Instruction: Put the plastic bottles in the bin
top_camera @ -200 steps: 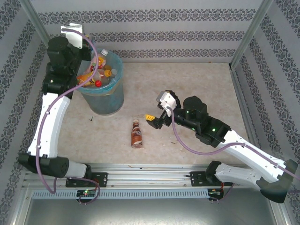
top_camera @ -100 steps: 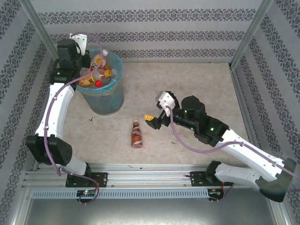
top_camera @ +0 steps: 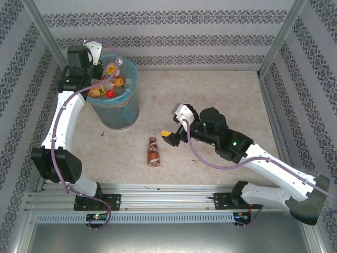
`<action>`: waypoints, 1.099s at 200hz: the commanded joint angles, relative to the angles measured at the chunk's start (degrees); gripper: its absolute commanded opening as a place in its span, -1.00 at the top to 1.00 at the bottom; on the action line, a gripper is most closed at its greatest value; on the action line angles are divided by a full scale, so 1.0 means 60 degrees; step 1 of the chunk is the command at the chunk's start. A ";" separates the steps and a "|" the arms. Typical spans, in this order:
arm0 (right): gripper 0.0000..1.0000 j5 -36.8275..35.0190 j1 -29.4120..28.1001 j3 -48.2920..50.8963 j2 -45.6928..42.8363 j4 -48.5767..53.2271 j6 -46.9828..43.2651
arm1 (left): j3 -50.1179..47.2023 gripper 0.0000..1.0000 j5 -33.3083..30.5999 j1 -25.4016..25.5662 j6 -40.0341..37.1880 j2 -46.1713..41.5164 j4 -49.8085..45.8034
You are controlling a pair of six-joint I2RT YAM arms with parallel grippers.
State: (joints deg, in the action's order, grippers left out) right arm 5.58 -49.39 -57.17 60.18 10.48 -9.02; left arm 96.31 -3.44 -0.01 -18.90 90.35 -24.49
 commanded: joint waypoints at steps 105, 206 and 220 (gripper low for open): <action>-0.96 0.0048 -0.0075 -0.0352 0.0432 0.0008 0.0358 | 0.0567 -0.07 0.2601 -0.0015 0.1472 -0.0309 -0.0612; -0.96 0.0168 -0.0159 -0.0705 0.0969 0.0011 0.0562 | -0.0636 0.03 0.3003 -0.0013 0.2377 -0.1223 -0.0100; -0.96 0.0167 -0.0169 -0.0764 0.1000 0.0017 0.0600 | -0.0727 0.04 0.3154 -0.0022 0.2506 -0.1280 0.0009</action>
State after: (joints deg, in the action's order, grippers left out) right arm 5.61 -49.45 -59.37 65.73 10.90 -6.70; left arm 93.12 16.03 -0.08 -5.48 82.15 -24.14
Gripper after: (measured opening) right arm 0.982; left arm 0.485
